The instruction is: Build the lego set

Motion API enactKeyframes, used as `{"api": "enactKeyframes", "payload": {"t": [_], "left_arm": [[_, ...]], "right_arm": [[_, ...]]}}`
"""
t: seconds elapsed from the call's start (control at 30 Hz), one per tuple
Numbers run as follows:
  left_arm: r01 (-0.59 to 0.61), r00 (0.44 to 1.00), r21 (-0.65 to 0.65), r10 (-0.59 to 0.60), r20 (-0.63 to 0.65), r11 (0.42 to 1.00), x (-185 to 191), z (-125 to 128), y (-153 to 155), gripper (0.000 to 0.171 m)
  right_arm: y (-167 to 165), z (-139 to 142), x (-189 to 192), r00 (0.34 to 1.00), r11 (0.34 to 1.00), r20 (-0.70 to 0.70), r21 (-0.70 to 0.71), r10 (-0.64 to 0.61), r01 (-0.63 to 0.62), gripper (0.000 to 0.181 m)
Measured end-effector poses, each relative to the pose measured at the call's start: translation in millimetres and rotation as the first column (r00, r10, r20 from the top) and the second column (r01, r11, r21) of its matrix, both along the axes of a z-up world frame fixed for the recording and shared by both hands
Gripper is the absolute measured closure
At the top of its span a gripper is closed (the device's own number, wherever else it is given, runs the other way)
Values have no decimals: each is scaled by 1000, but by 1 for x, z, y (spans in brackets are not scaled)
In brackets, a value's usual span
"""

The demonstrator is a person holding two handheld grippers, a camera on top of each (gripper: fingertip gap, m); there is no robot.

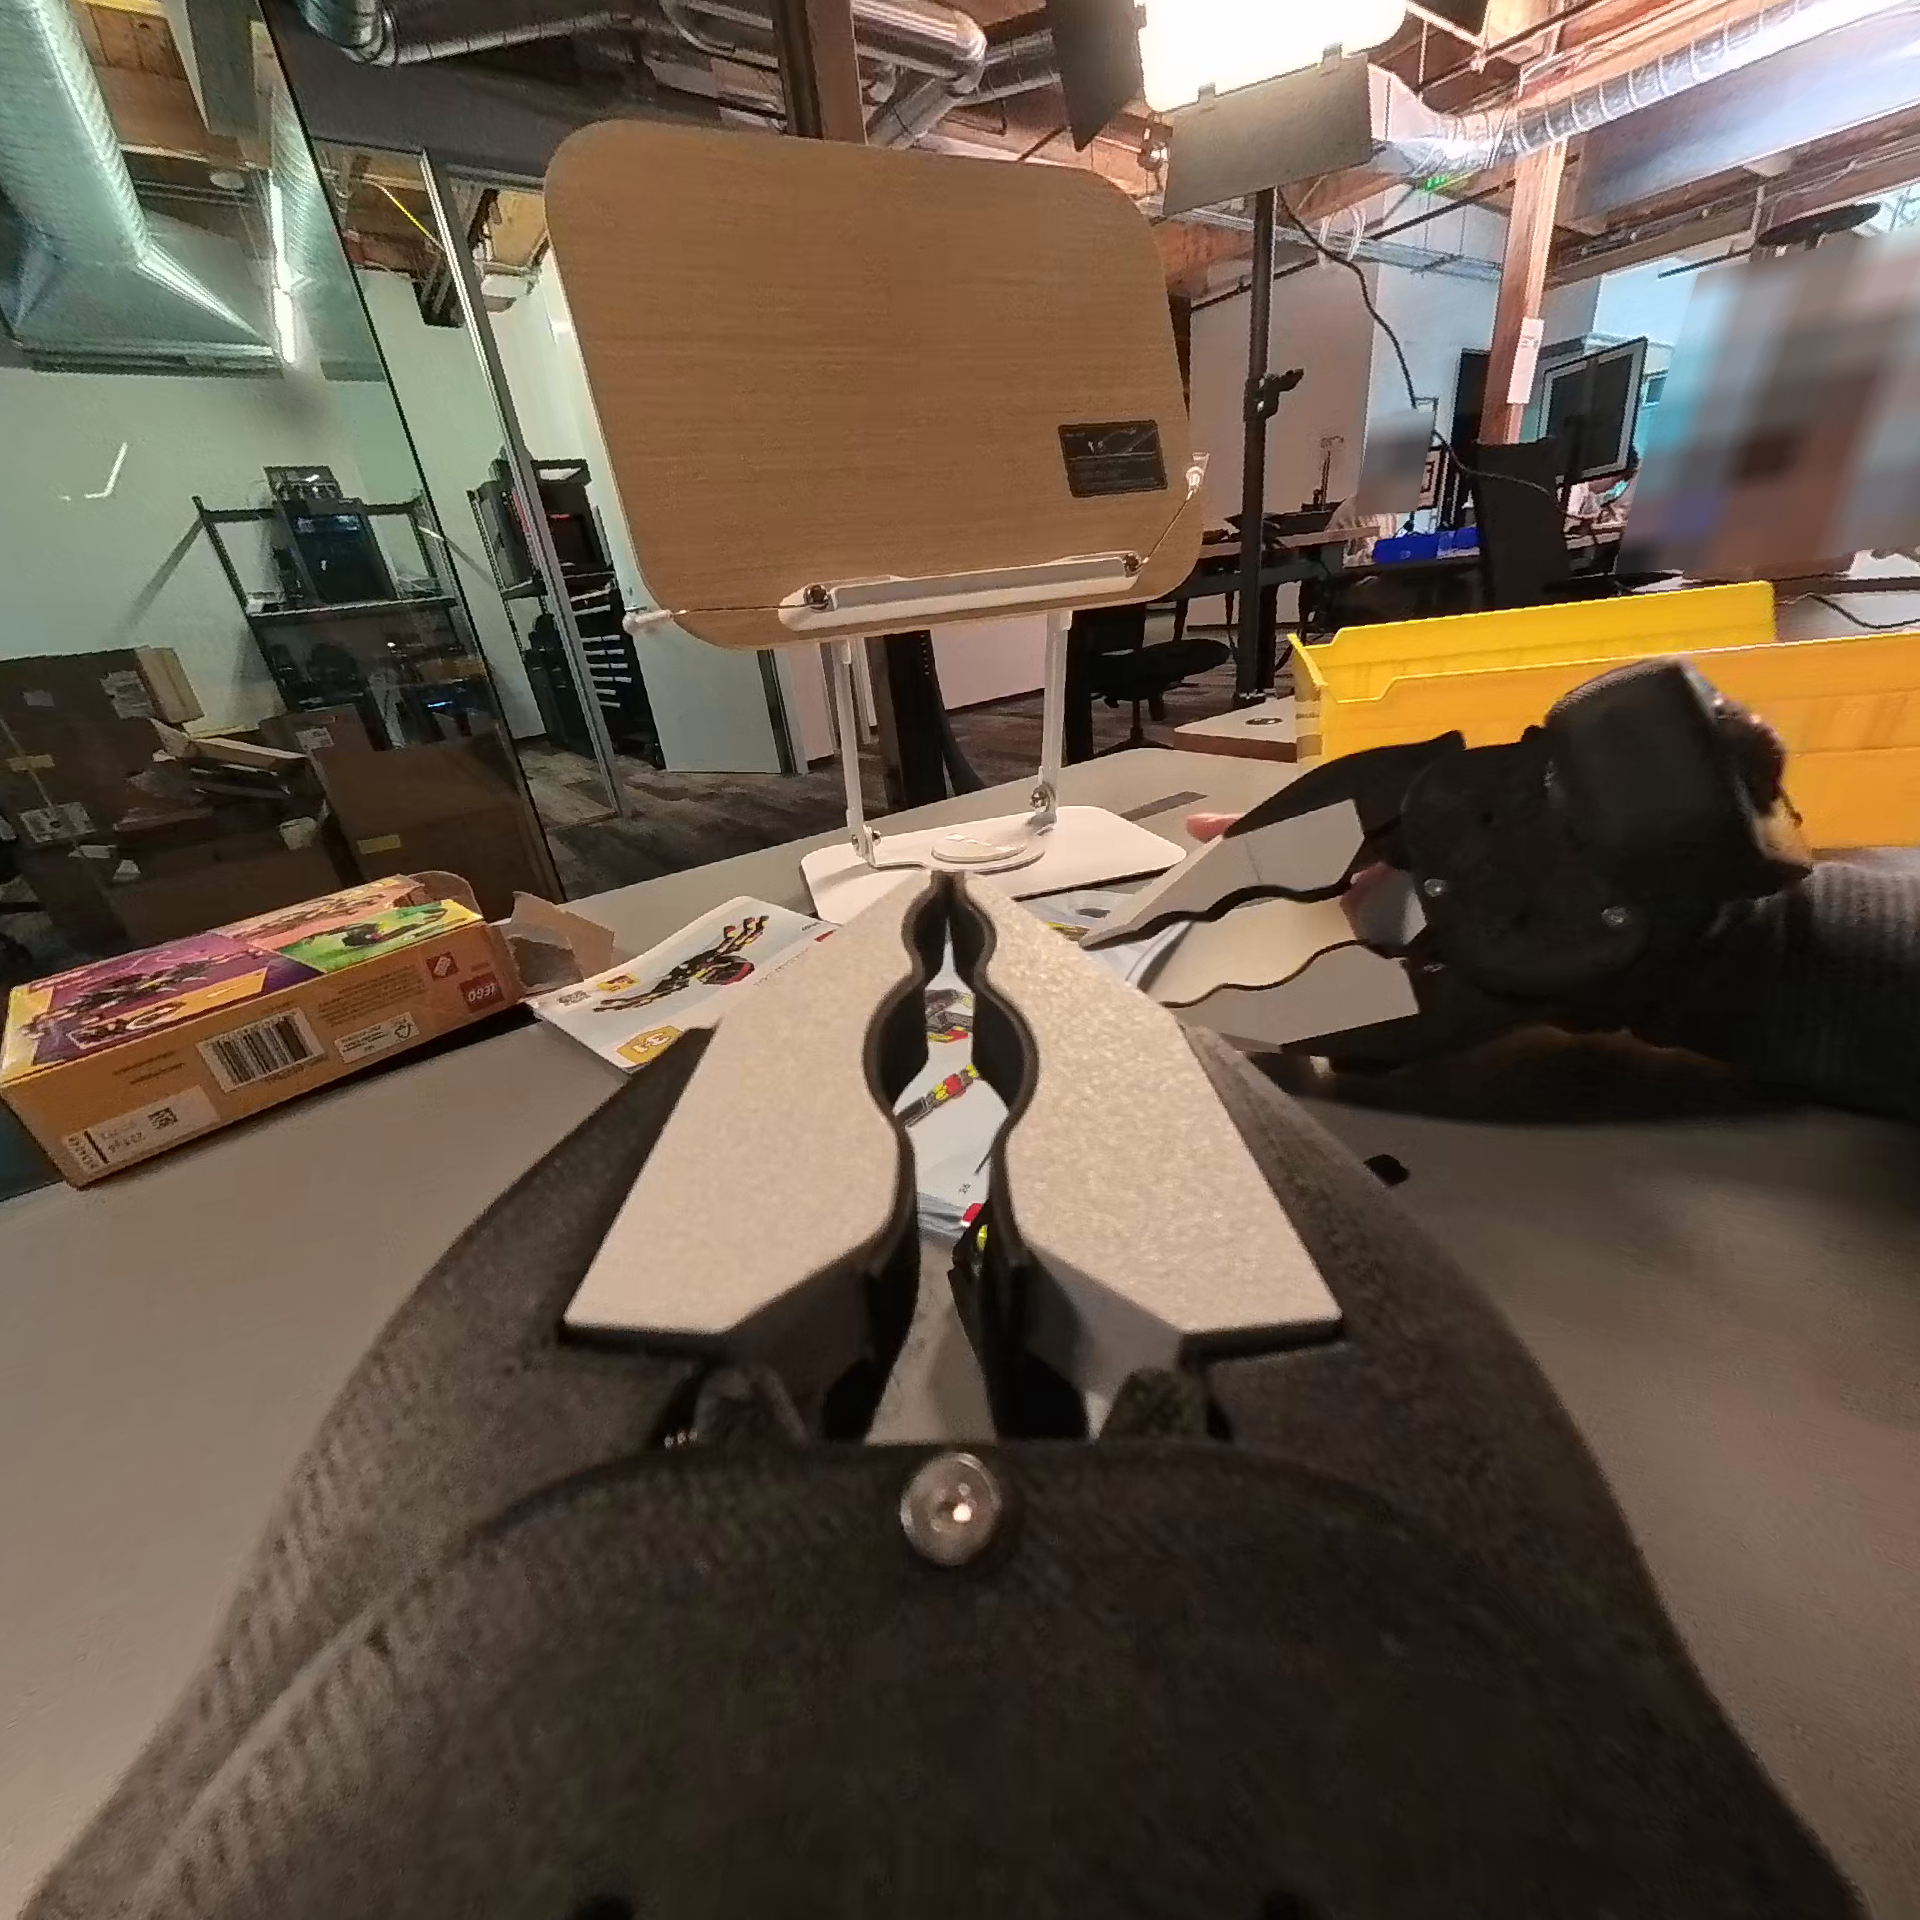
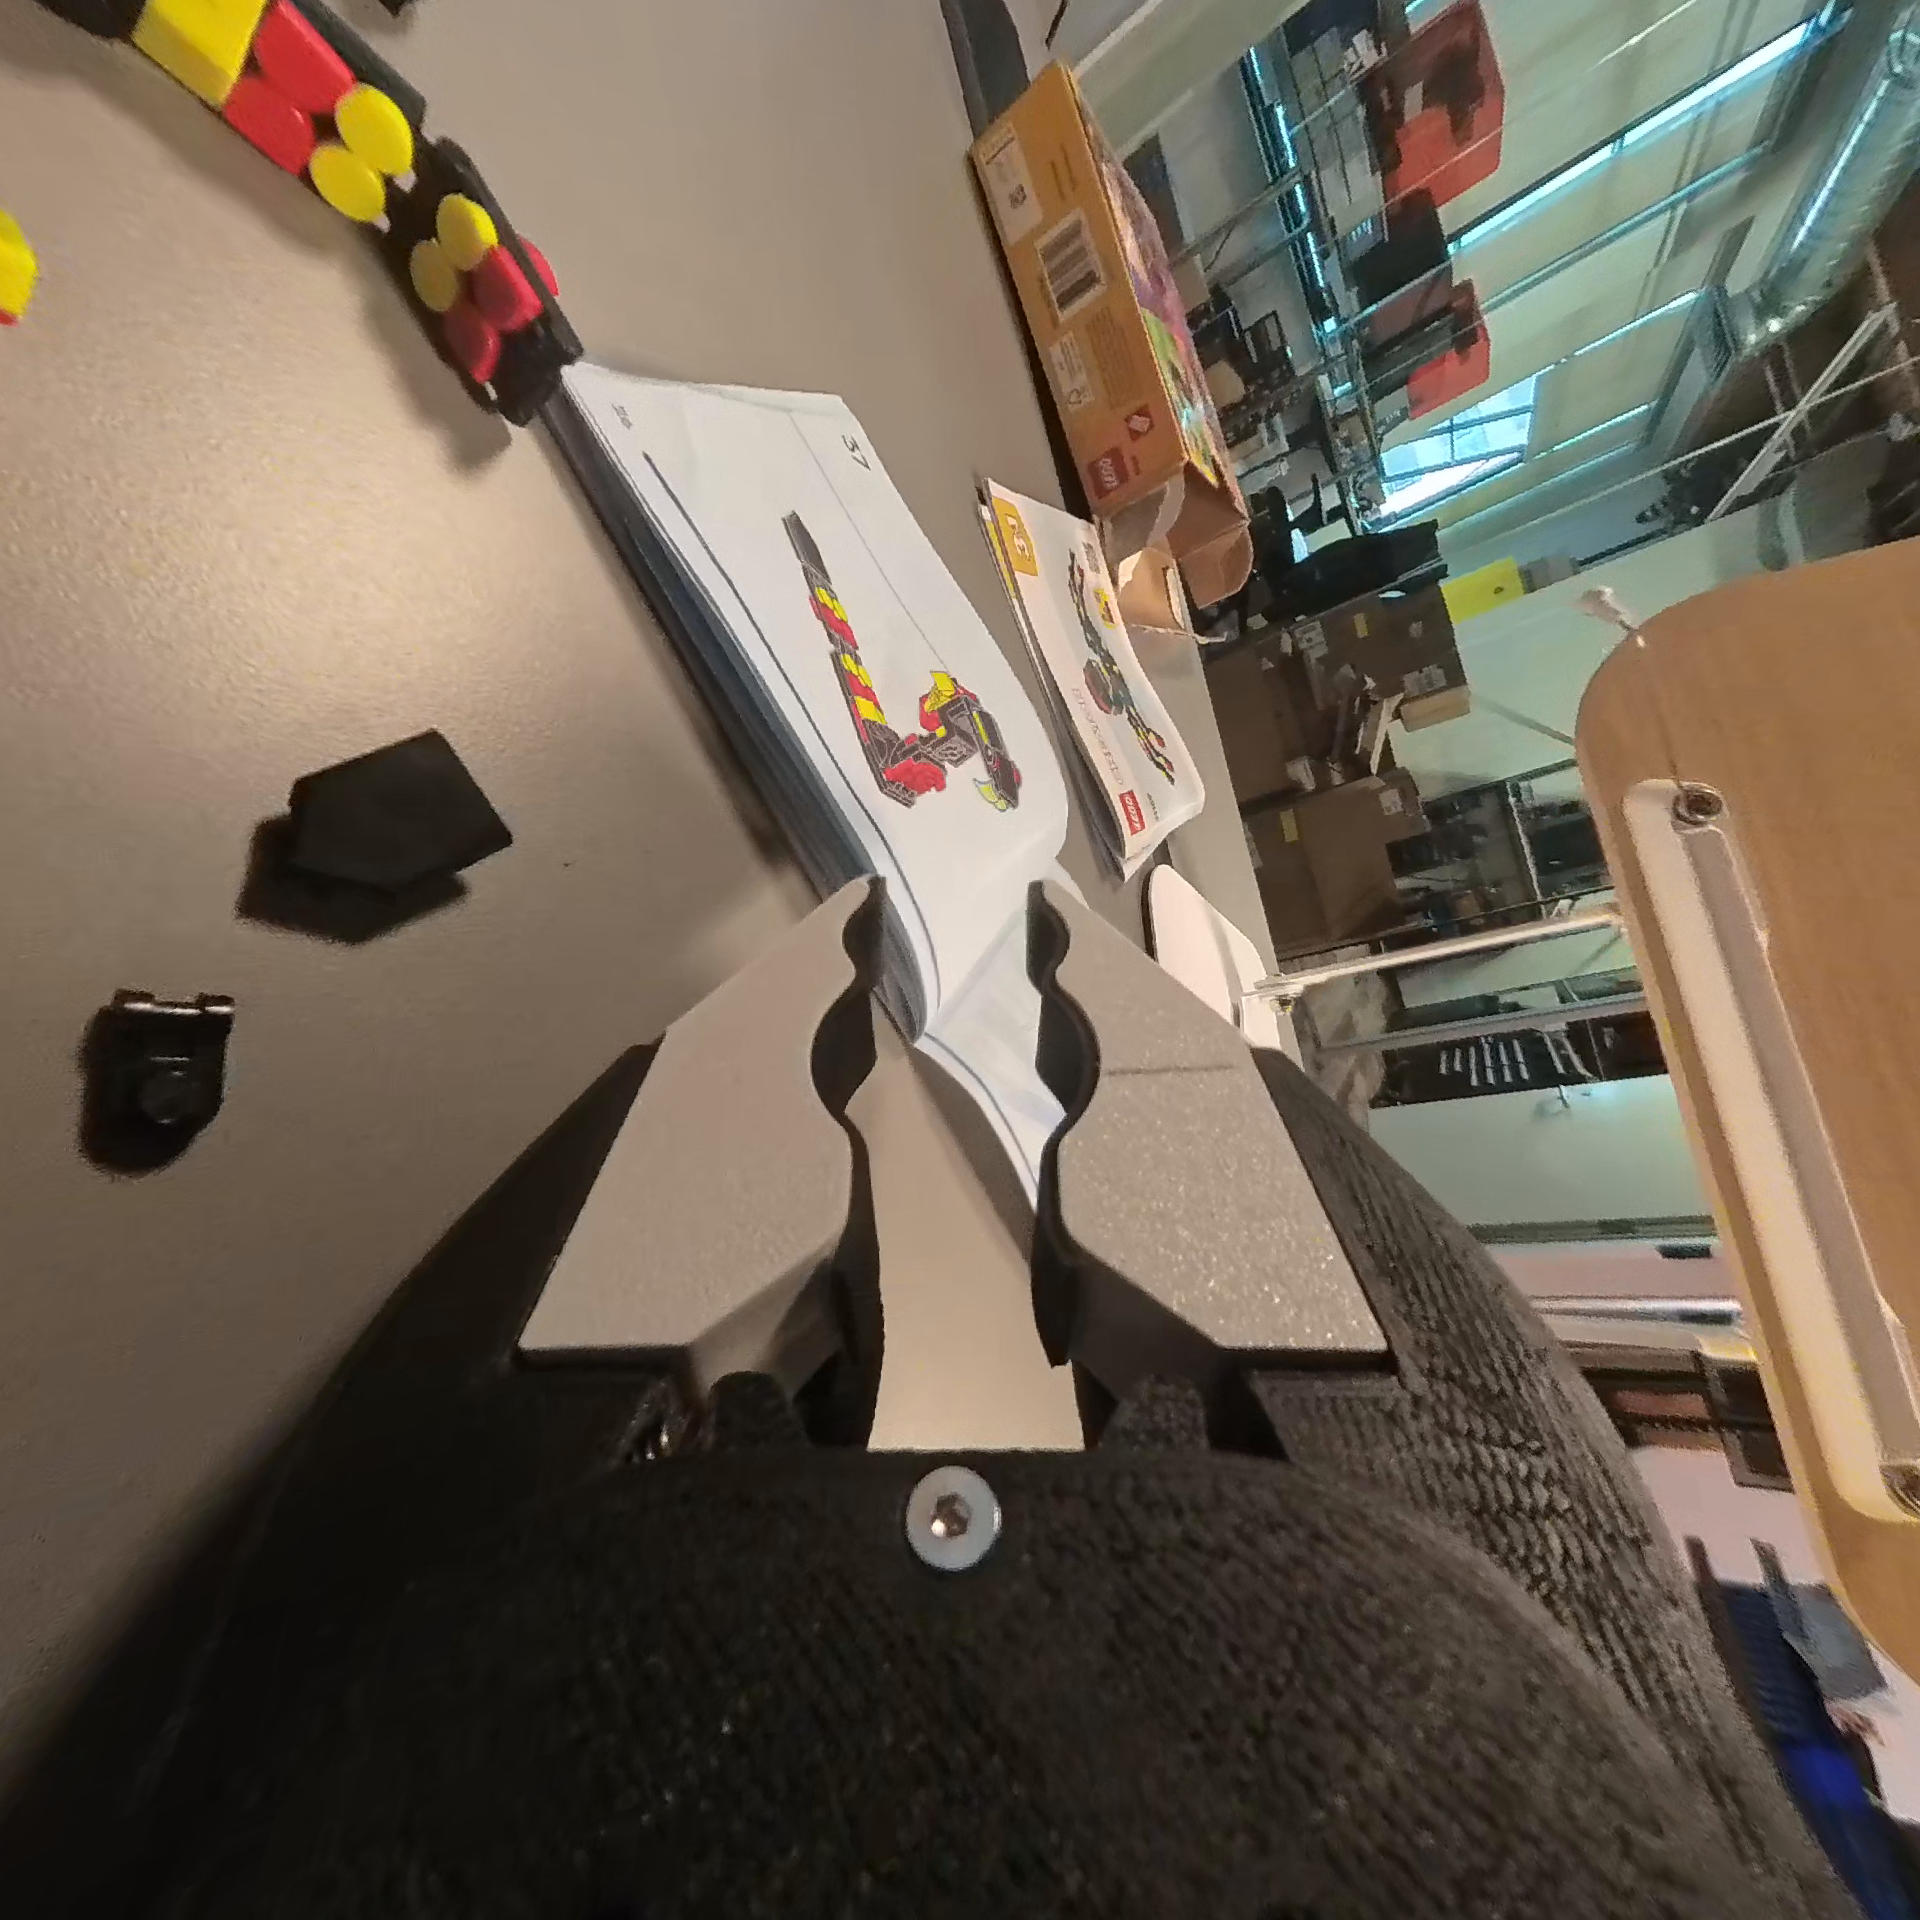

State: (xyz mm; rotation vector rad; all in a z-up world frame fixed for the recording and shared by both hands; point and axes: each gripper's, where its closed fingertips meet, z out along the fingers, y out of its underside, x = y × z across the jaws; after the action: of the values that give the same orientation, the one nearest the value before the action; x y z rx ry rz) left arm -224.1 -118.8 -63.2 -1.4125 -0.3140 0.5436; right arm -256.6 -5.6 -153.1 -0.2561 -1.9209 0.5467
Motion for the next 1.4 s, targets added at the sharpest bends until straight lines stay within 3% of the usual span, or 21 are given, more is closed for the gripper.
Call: {"api": "enactKeyframes", "payload": {"t": [0.3,0.83,1.1,1.2,1.27,1.4], "left_arm": [[5,1000,-2,-5,6,1000,0,-1,1,171],[12,1000,-7,-12,9,1000,2,-2,2,171],[16,1000,-8,-16,11,1000,3,-2,2,171],[17,1000,-10,-17,9,1000,3,-2,2,171],[18,1000,-10,-18,10,1000,3,-3,2,171],[19,1000,-6,-18,12,1000,3,-2,2,171]], "right_arm": [[8,8,-12,995,996,-48,-16,-90,89,163],[37,15,-50,944,929,15,-173,-328,326,165],[79,-5,-64,818,778,208,-254,-536,575,164],[81,-2,-65,815,745,257,-331,-519,578,165],[78,2,-65,824,717,296,-407,-483,566,177],[74,-4,-54,791,594,464,-527,-399,608,181]]}}
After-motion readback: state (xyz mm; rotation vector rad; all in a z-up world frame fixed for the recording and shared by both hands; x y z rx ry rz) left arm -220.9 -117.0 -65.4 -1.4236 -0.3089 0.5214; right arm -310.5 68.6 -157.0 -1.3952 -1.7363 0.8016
